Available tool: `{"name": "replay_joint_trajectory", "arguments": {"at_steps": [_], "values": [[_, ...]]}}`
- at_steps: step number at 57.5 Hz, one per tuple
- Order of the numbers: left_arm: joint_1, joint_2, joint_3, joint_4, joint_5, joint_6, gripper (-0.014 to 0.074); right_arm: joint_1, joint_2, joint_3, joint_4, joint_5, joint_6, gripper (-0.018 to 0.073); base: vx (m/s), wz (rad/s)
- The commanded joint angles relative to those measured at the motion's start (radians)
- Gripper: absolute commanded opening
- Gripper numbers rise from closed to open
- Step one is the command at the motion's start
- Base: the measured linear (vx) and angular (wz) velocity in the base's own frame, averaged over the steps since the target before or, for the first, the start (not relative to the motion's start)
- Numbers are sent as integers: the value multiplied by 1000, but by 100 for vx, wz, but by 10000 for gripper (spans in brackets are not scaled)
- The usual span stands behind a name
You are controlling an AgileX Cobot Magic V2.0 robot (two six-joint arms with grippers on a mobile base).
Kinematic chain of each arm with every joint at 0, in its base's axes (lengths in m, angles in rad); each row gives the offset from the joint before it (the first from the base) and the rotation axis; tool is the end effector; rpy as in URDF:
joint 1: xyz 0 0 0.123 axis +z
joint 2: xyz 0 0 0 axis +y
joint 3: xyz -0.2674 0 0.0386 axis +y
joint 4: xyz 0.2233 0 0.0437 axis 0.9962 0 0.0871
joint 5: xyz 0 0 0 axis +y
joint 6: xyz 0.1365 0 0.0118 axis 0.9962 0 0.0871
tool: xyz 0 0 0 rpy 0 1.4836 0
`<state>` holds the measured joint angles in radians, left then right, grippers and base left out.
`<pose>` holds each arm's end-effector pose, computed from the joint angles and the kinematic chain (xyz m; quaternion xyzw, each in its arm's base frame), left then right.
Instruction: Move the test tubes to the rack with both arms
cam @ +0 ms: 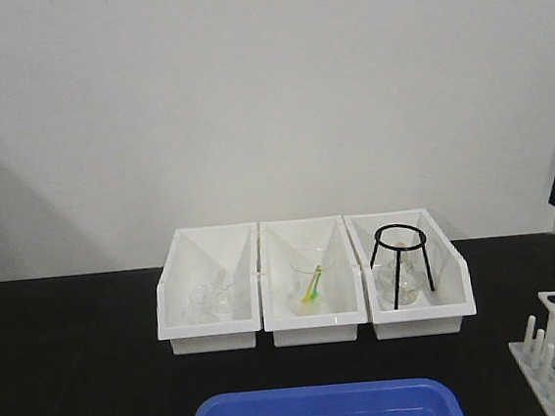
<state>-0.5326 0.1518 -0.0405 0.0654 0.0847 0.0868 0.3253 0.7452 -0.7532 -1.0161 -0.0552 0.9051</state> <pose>0.0904 -0.0524 0.2052 0.2481 0.7019 -0.1243 0.6560 0.1765 0.0662 0.3951 -0.1601 0.6422 0.0958 0.7435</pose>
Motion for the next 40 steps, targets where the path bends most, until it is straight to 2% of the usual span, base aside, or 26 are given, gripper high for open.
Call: {"name": "replay_joint_trajectory", "arguments": {"at_steps": [1, 7, 13, 21, 29, 40], "values": [[96, -26, 22, -18, -115, 64, -20, 1, -4, -31, -5, -36, -1, -7, 0, 0], [206, -63, 74, -65, -146, 120, -20, 1, -4, -31, -5, -36, -1, -7, 0, 0], [307, -87, 97, -105, -160, 120, -20, 1, -4, -31, -5, -36, -1, -7, 0, 0], [408, -92, 97, -108, -172, 120, -20, 1, -4, -31, -5, -36, -1, -7, 0, 0], [452, -92, 97, -110, -171, 121, -20, 1, -4, -31, -5, -36, -1, -7, 0, 0], [458, -92, 97, -111, -170, 139, -20, 1, -4, -31, -5, -36, -1, -7, 0, 0]]}}
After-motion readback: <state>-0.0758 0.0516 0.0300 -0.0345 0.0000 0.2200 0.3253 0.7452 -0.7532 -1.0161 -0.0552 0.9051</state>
